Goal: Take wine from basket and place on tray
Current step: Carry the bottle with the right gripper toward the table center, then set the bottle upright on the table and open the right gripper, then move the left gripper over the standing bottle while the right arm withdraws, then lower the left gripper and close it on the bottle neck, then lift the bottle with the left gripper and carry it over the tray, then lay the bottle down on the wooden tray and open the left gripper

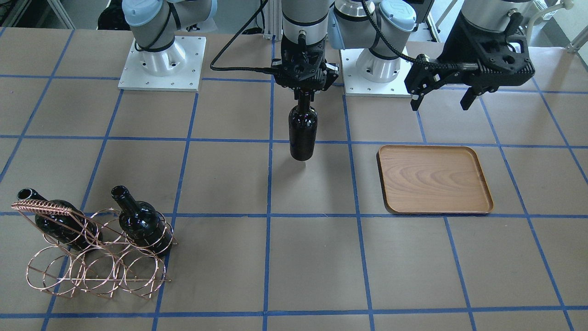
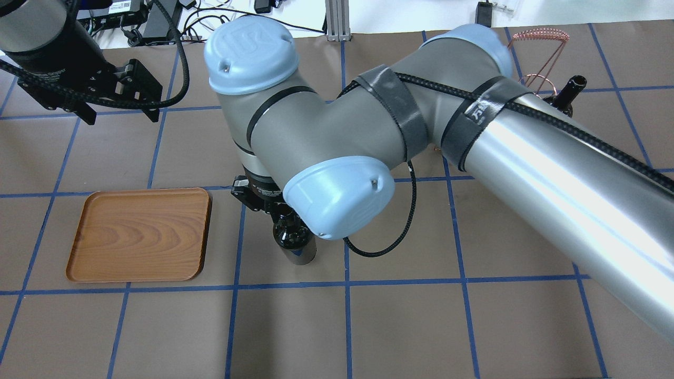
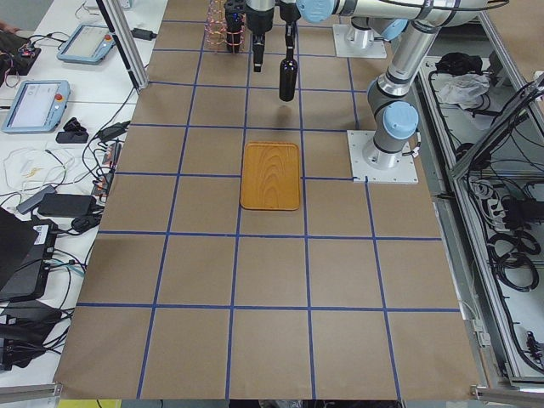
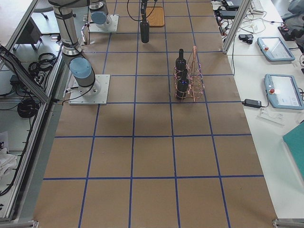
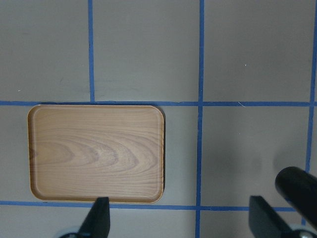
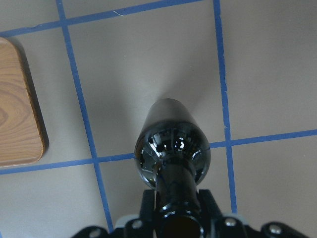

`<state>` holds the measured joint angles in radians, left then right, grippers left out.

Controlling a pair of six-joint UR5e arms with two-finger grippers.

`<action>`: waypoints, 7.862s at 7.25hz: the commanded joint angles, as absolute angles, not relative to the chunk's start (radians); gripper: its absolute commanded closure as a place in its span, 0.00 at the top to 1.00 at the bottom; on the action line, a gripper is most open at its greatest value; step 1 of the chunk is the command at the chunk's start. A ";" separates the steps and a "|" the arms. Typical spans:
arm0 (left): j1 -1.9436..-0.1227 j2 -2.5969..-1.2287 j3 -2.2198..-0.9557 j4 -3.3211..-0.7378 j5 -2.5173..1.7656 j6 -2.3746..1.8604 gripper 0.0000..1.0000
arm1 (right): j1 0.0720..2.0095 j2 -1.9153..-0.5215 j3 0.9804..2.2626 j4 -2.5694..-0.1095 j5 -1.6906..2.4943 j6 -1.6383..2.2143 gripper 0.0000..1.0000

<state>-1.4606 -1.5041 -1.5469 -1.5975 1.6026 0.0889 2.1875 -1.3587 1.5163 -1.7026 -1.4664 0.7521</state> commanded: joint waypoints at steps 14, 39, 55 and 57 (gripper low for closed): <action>-1.793 -1.497 -1.698 -1.602 1.540 -0.003 1.00 | 1.703 -1.631 1.493 -1.516 -1.529 0.065 1.00; -1.821 -1.563 -1.734 -1.537 1.546 0.095 0.00 | 1.621 -1.569 1.356 -1.390 -1.548 0.109 1.00; -1.147 -1.623 -1.766 -1.493 1.666 0.580 0.85 | 1.628 -1.566 1.353 -1.371 -1.546 0.101 1.00; -1.149 -1.602 -1.750 -1.518 1.669 0.575 1.00 | 1.628 -1.566 1.353 -1.368 -1.548 0.101 1.00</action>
<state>-1.1485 -1.6164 -1.7569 -1.5034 1.6675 0.5785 1.6275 -1.5663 1.3529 -1.3703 -1.5474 0.1013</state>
